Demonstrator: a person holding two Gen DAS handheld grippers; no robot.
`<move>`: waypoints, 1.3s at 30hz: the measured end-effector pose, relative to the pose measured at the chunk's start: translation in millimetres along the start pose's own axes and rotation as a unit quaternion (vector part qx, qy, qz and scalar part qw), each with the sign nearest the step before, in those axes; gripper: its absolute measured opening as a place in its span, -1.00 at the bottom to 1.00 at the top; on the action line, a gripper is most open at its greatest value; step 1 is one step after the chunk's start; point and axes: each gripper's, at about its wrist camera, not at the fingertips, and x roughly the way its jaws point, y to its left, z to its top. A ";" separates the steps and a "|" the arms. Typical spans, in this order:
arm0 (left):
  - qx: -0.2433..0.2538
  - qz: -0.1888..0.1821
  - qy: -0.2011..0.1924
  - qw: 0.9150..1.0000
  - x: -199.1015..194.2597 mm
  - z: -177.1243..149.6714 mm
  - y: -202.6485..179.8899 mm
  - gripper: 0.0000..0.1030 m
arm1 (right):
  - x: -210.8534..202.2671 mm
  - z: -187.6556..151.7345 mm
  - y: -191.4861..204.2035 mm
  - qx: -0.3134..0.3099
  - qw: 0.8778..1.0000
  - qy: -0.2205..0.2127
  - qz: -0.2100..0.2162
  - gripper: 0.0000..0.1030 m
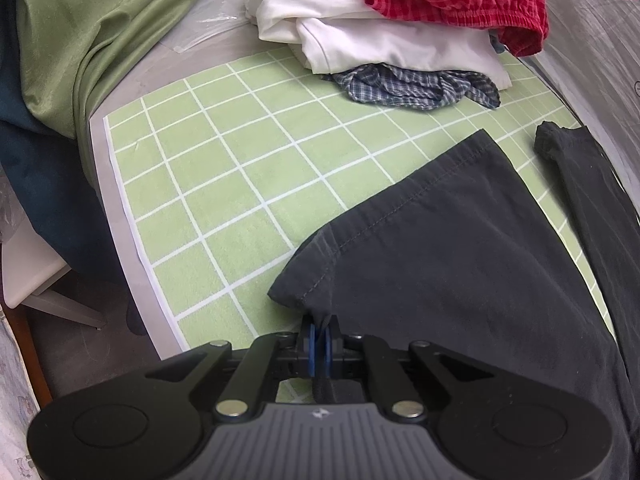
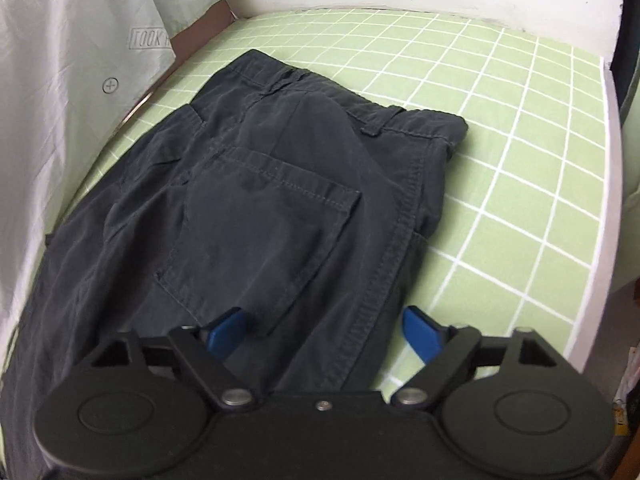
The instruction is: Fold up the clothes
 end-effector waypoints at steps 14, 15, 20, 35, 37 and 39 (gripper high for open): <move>-0.017 -0.153 -0.159 0.975 -107.3 44.1 -70.8 -0.92 | -52.1 44.9 -54.3 0.217 0.945 -0.005 0.246 -0.92; -0.015 -0.165 -0.174 0.971 -117.7 48.9 -80.1 -0.92 | -60.5 50.7 -49.2 0.212 0.941 -0.017 0.262 -0.92; 0.001 -0.203 -0.237 0.950 -160.2 67.1 -115.4 -0.92 | -93.1 81.2 -14.5 0.172 0.930 -0.082 0.314 -0.93; 0.006 -0.184 -0.211 0.960 -80.3 125.7 -248.8 -0.92 | -18.3 159.3 103.8 0.100 0.949 -0.090 0.285 -0.93; 0.018 -0.188 -0.207 0.960 -56.3 144.4 -290.1 -0.91 | 9.6 172.9 131.9 0.088 0.954 -0.087 0.273 -0.93; 0.051 -0.184 -0.198 0.962 -26.1 164.3 -339.4 -0.76 | 43.5 187.5 162.9 0.063 0.963 -0.093 0.244 -0.84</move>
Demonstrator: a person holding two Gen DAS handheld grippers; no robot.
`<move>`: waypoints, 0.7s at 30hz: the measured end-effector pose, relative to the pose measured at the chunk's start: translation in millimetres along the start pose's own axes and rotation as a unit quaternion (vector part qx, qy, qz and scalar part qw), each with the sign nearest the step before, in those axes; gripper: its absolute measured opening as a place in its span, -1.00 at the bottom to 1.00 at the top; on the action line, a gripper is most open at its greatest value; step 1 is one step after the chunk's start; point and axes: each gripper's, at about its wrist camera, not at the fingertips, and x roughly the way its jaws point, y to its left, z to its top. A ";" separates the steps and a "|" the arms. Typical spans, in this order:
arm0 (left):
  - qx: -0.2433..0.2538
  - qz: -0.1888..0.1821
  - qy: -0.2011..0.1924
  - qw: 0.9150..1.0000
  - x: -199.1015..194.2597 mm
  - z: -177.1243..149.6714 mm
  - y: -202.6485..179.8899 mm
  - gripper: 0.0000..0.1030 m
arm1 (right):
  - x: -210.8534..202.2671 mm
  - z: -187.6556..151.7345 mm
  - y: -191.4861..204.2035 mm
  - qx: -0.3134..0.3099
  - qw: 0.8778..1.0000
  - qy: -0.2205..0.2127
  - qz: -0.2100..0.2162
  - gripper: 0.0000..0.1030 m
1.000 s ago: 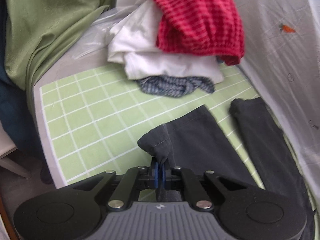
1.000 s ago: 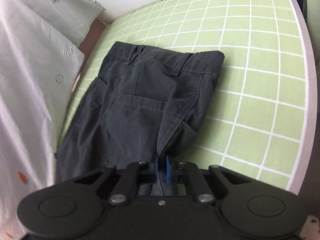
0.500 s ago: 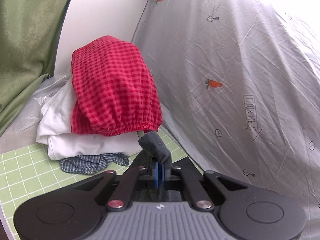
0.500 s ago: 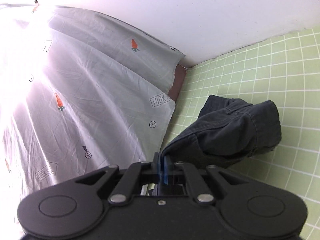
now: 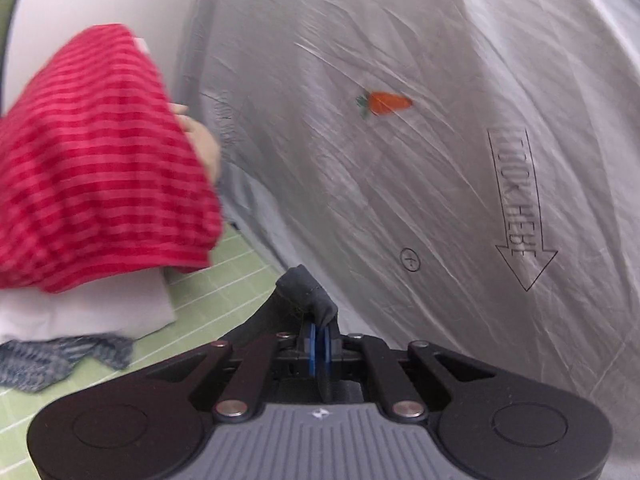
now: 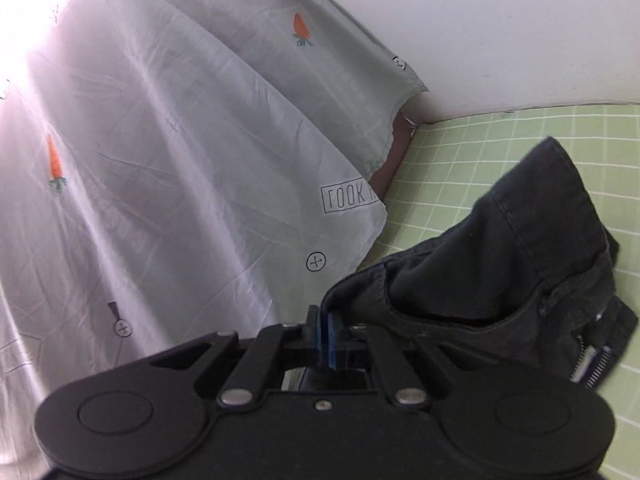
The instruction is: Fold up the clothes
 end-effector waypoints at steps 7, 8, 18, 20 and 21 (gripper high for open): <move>0.023 0.044 0.066 0.997 71.0 -22.7 -21.2 0.42 | 46.0 -29.4 36.8 -0.175 0.975 -0.008 -0.134 0.63; 0.032 0.063 0.070 0.995 69.2 -33.7 -13.3 0.42 | 41.8 -40.7 31.2 -0.187 0.971 0.003 -0.150 0.67; -0.030 0.156 0.156 0.975 48.5 -105.4 90.2 0.57 | -5.3 -132.1 -52.3 -0.013 0.975 0.108 -0.194 0.74; -0.055 0.154 0.161 0.973 47.0 -111.9 102.6 0.57 | -3.6 -139.0 -58.8 0.044 0.979 0.100 -0.174 0.87; -0.060 0.143 0.163 0.974 48.4 -112.6 103.3 0.57 | -1.9 -140.1 -56.8 0.049 0.980 0.094 -0.167 0.88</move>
